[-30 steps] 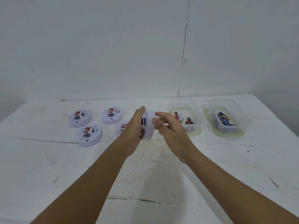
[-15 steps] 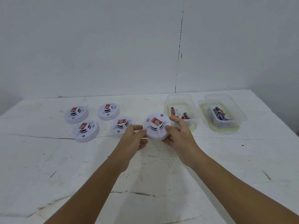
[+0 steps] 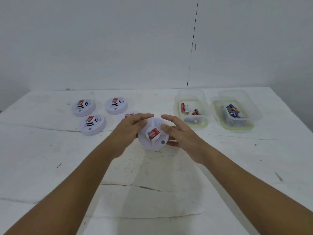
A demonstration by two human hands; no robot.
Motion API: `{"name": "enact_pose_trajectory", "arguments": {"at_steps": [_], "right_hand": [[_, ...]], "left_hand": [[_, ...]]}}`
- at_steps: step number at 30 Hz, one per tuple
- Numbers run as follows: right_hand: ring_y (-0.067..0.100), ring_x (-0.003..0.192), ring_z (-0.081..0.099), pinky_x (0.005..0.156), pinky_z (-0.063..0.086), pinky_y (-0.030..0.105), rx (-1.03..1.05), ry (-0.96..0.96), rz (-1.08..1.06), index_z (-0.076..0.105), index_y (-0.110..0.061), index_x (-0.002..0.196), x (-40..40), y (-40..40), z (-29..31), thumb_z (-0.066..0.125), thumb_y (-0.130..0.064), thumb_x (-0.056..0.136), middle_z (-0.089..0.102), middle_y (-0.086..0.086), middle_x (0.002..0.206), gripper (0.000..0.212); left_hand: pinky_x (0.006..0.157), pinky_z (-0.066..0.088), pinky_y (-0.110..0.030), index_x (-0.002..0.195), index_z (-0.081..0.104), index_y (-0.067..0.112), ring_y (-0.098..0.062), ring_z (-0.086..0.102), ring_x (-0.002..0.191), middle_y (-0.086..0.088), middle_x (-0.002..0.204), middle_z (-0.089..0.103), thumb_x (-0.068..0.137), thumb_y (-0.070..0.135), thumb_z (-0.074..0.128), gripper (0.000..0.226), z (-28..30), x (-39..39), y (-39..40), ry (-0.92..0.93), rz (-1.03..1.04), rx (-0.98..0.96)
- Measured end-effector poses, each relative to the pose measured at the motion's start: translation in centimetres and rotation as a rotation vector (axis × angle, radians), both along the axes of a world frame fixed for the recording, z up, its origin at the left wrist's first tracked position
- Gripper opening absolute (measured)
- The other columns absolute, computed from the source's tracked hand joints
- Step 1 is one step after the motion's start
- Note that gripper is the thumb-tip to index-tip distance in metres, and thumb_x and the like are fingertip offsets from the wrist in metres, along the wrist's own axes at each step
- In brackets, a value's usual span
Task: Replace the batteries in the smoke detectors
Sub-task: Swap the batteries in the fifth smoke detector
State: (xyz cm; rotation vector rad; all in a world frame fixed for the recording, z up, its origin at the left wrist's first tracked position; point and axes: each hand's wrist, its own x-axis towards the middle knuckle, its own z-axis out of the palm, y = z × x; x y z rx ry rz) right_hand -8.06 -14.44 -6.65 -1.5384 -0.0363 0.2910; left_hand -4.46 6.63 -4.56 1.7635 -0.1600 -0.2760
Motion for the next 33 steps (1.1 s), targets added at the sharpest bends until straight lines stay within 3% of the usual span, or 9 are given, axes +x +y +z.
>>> {"name": "enact_pose_trajectory", "arguments": {"at_steps": [3,6,9,13,19,23,27,30,33], "right_hand": [[0.026,0.113,0.072,0.102,0.057,0.044,-0.022,-0.048,0.091,0.054,-0.039,0.143,0.0,-0.4,-0.4,0.072,-0.036,0.097,0.074,0.008,0.118,0.049],[0.03,0.108,0.073,0.099,0.059,0.047,-0.018,-0.073,0.045,0.057,-0.038,0.137,0.0,-0.7,-1.1,0.073,-0.033,0.097,0.074,0.013,0.115,0.043],[0.028,0.102,0.074,0.092,0.06,0.044,-0.005,-0.101,-0.068,0.059,-0.041,0.129,-0.3,-0.8,-2.1,0.075,-0.037,0.095,0.075,0.013,0.113,0.038],[0.019,0.099,0.076,0.091,0.062,0.049,-0.084,-0.177,-0.162,0.054,-0.036,0.128,-0.9,-0.8,-3.2,0.078,-0.037,0.092,0.077,0.001,0.11,0.043],[0.002,0.105,0.067,0.088,0.056,0.024,-0.35,-0.397,-0.176,0.052,-0.028,0.123,-1.5,-0.3,-3.7,0.074,-0.032,0.097,0.069,-0.016,0.114,0.034],[0.001,0.111,0.064,0.093,0.056,0.032,-0.387,-0.401,-0.147,0.054,-0.023,0.128,-1.1,-0.5,-4.0,0.068,-0.029,0.101,0.068,-0.015,0.119,0.031],[-0.003,0.125,0.057,0.106,0.051,0.036,-0.389,-0.359,-0.094,0.047,-0.019,0.144,-1.3,-0.6,-4.0,0.064,-0.025,0.102,0.062,-0.016,0.134,0.046],[0.002,0.143,0.043,0.119,0.041,0.042,-0.465,-0.322,-0.073,0.033,-0.028,0.159,-1.4,-0.3,-4.0,0.061,-0.038,0.095,0.048,-0.017,0.154,0.071],[0.002,0.148,0.037,0.121,0.038,0.043,-0.529,-0.295,-0.054,0.016,-0.038,0.164,-1.5,-0.1,-3.8,0.058,-0.047,0.088,0.039,-0.018,0.161,0.087]], "left_hand": [[0.094,0.059,-0.035,0.127,0.07,0.024,-0.019,0.068,0.115,0.003,0.122,0.072,0.109,0.02,0.052,0.026,0.1,0.1,-0.2,-0.048,-0.045,0.074],[0.095,0.059,-0.038,0.13,0.064,0.027,-0.023,0.069,0.112,-0.007,0.119,0.069,0.106,0.023,0.058,0.025,-0.5,-0.4,-0.8,-0.026,0.052,-0.004],[0.091,0.058,-0.029,0.129,0.059,0.027,-0.017,0.068,0.109,-0.003,0.12,0.068,0.106,0.028,0.058,0.024,-2.1,-1.5,-1.3,0.007,0.183,-0.036],[0.09,0.051,-0.022,0.124,0.062,0.03,-0.001,0.066,0.105,0.012,0.115,0.071,0.107,0.038,0.051,0.022,-3.7,-2.5,-1.7,-0.046,0.071,0.152],[0.085,0.042,-0.005,0.138,0.055,0.034,0.014,0.058,0.11,0.023,0.123,0.066,0.11,0.043,0.039,0.033,-4.8,-3.2,-1.8,-0.192,0.07,0.295],[0.081,0.039,0.002,0.139,0.057,0.03,0.019,0.056,0.107,0.02,0.121,0.066,0.111,0.037,0.041,0.033,-5.1,-3.3,-2.1,-0.27,0.14,0.315],[0.082,0.041,-0.001,0.141,0.058,0.029,0.014,0.058,0.11,0.017,0.123,0.067,0.112,0.037,0.041,0.034,-5.4,-3.2,-2.0,-0.305,0.139,0.323],[0.081,0.042,-0.002,0.14,0.059,0.029,0.012,0.058,0.109,0.019,0.121,0.068,0.112,0.035,0.041,0.034,-5.3,-3.2,-2.0,-0.314,0.133,0.324],[0.077,0.042,-0.001,0.139,0.058,0.03,0.013,0.058,0.105,0.02,0.117,0.068,0.112,0.034,0.041,0.032,-5.3,-3.1,-1.9,-0.305,0.122,0.313]]}}
